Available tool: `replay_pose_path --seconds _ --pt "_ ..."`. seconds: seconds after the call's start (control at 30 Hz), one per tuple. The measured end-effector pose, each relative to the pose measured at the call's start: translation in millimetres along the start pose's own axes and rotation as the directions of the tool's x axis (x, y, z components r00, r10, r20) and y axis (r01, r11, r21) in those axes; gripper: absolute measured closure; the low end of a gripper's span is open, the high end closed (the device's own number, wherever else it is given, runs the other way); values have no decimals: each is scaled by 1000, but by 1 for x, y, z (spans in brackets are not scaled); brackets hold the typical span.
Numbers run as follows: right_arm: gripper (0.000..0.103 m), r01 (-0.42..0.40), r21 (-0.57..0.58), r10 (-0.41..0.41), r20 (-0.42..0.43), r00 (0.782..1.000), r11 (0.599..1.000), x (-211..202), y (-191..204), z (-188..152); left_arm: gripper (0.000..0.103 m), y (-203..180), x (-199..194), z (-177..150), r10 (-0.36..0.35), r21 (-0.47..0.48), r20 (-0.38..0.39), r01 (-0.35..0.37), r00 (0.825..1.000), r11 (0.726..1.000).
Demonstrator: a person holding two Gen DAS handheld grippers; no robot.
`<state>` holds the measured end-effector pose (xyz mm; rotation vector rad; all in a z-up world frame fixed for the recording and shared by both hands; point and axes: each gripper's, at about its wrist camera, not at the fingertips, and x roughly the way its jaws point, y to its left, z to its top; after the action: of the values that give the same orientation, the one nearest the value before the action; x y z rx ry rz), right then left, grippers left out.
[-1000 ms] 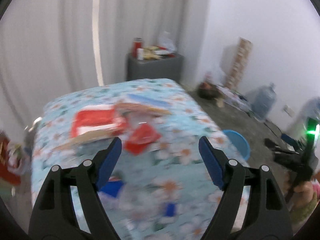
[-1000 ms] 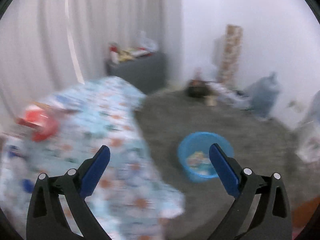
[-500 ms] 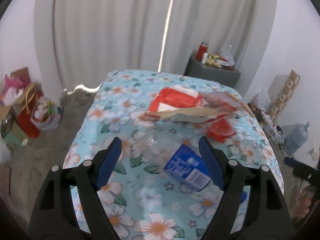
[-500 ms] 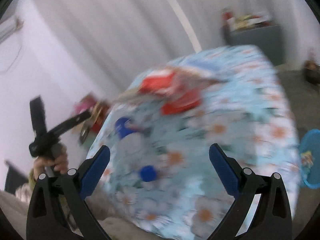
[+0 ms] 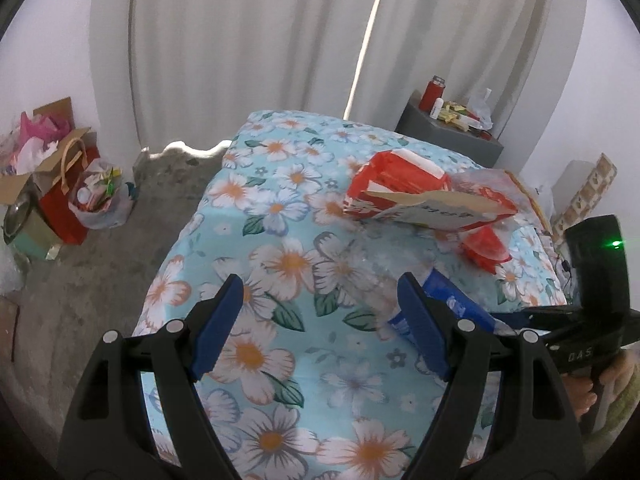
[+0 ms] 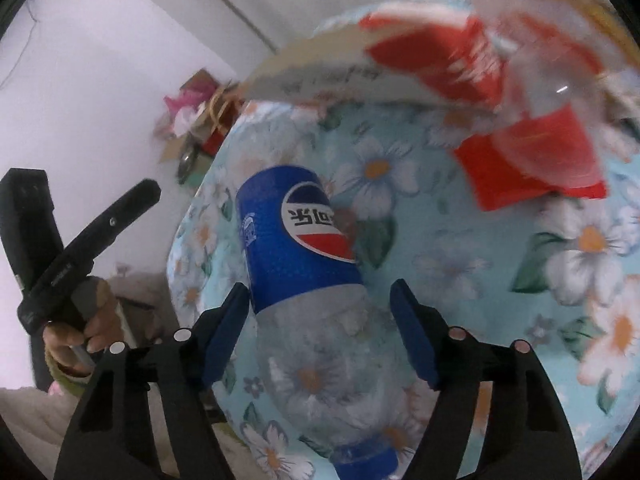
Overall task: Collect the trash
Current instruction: 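Grasp the blue-labelled Pepsi bottle with the right gripper while the left gripper reaches the red box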
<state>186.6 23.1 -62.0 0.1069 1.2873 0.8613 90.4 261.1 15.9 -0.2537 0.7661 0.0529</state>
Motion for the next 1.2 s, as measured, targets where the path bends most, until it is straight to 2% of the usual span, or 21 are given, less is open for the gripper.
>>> replay_pose_path --seconds 0.27,0.4,0.53,0.67,0.8,0.97,1.03,1.1,1.17,1.2 --pt "38 19 4 -19 -30 999 1000 5 2 -15 28 6 13 -4 -10 -15 -30 10 999 1000" --pt "41 28 58 -27 -26 999 998 -15 -8 -40 28 0 18 -7 -30 -5 -40 30 999 1000" --pt "41 73 146 -75 13 997 987 -49 -28 -77 28 -13 24 -11 -61 22 -58 62 996 998" --pt "41 116 265 -140 73 987 957 -84 -53 -114 28 -32 31 -15 -90 59 -76 95 993 994" --pt "41 166 368 -227 131 965 915 -111 -71 -138 28 -46 31 -13 -119 74 -66 123 991 990" --pt "41 135 486 -263 204 943 863 -130 -98 -154 28 -55 24 -4 -171 65 -33 173 985 983" --pt "41 119 505 -260 220 940 855 -125 -102 -152 28 -53 22 3 -212 30 -14 212 977 977" --pt "41 120 511 -267 225 937 851 -123 -103 -150 28 -48 23 14 -287 -51 -1 287 958 957" --pt "41 132 507 -280 228 932 852 -121 -100 -147 28 -43 28 22 -376 -145 -4 371 927 917" --pt "41 136 505 -284 228 931 852 -119 -98 -146 28 -40 34 27 -431 -216 -9 419 902 882"
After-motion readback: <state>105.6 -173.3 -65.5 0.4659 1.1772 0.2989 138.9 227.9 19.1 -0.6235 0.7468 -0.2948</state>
